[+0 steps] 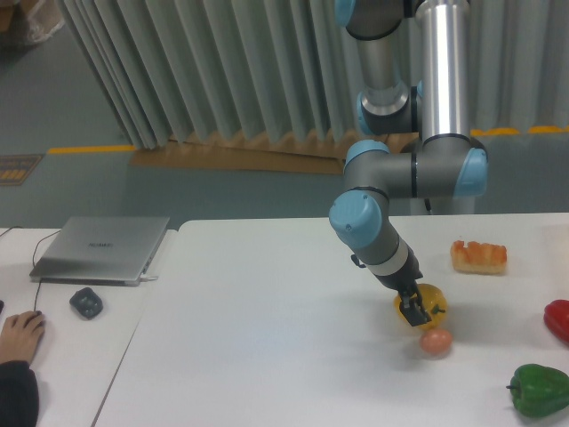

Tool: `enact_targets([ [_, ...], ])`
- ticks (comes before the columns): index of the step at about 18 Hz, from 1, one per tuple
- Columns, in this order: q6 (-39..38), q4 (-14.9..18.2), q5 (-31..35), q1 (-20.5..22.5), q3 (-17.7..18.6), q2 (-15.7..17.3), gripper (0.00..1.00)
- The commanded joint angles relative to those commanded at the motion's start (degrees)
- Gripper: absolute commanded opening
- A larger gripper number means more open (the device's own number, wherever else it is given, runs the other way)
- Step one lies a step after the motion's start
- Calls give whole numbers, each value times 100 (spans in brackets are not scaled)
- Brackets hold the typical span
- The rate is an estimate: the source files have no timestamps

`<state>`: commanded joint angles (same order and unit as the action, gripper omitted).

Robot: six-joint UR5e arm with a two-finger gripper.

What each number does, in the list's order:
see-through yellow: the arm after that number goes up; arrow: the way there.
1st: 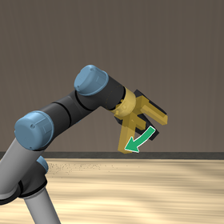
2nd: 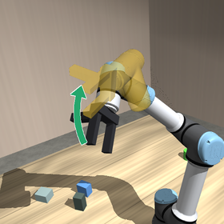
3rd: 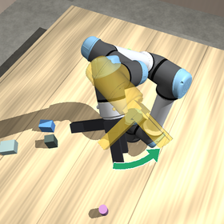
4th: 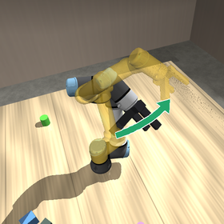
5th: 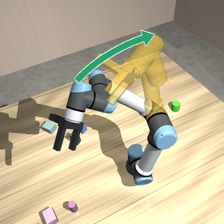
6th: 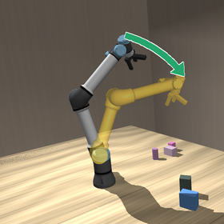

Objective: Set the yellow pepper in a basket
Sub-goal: 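Close the gripper on the yellow pepper's stem end, then lift the yellow pepper and carry it past the bread roll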

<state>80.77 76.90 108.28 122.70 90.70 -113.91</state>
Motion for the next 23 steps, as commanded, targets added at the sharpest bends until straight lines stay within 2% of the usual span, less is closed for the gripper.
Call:
enact_targets([
  [2, -35, 0, 35, 0, 0, -9, 100],
  [3, -61, 0, 44, -9, 9, -35, 93],
  [4, -79, -9, 35, -9, 9, -44, 90],
  [6, -210, -9, 27, -9, 0, -44, 50],
  [10, -272, 17, 35, 0, 0, -9, 48],
  [12, -281, 44, 35, 0, 0, 79, 48],
  [13, -264, 87, -17, 44, 0, 236, 48],
  [15, -281, 210, -210, 192, -9, 474, 49],
  [20, -220, 299, -483, 474, -9, 703, 49],
  [23, -211, 535, -720, 939, -9, 852, 49],
])
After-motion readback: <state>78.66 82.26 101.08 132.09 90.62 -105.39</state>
